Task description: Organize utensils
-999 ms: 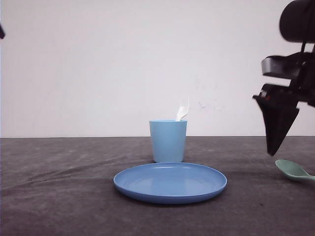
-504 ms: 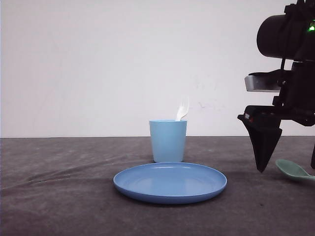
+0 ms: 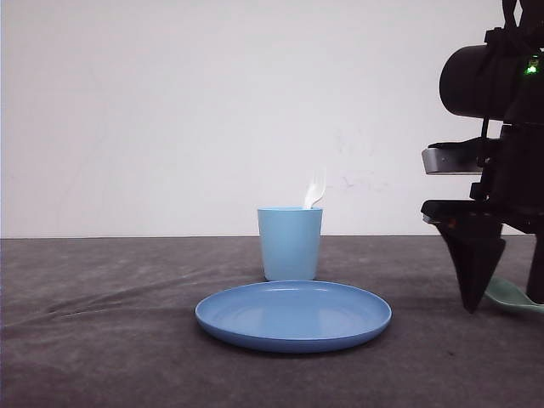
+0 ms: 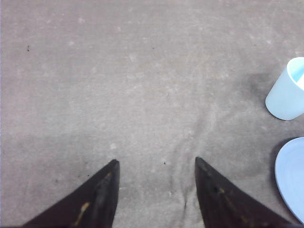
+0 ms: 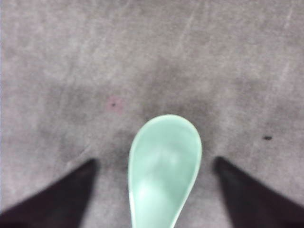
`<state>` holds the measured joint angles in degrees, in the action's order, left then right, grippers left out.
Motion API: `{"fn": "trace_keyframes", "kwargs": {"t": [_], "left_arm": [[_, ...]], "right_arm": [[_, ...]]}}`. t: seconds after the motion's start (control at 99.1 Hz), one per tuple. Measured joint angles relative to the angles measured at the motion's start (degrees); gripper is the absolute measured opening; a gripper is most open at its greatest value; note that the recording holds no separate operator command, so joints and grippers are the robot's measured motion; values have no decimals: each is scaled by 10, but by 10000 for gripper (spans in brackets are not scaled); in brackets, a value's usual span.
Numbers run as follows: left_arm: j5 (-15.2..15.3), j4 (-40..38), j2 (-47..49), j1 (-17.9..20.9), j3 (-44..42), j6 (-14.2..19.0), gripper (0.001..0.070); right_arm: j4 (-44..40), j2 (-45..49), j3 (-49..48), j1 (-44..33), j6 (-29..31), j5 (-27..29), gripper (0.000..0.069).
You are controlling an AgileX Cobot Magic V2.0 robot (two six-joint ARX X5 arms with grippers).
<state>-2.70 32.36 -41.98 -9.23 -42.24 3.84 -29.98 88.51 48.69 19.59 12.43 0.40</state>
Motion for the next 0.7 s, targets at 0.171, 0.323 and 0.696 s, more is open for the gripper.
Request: {"fn": "trace_keyframes", "kwargs": {"t": [0.171, 0.323, 0.696], "left_arm": [[13, 0, 0, 0, 0, 0, 300], [13, 0, 0, 0, 0, 0, 300], [13, 0, 0, 0, 0, 0, 300]], "right_arm": [[0, 0, 0, 1, 0, 0, 288], [0, 0, 0, 1, 0, -1, 208], [-1, 0, 0, 2, 0, -3, 56]]}}
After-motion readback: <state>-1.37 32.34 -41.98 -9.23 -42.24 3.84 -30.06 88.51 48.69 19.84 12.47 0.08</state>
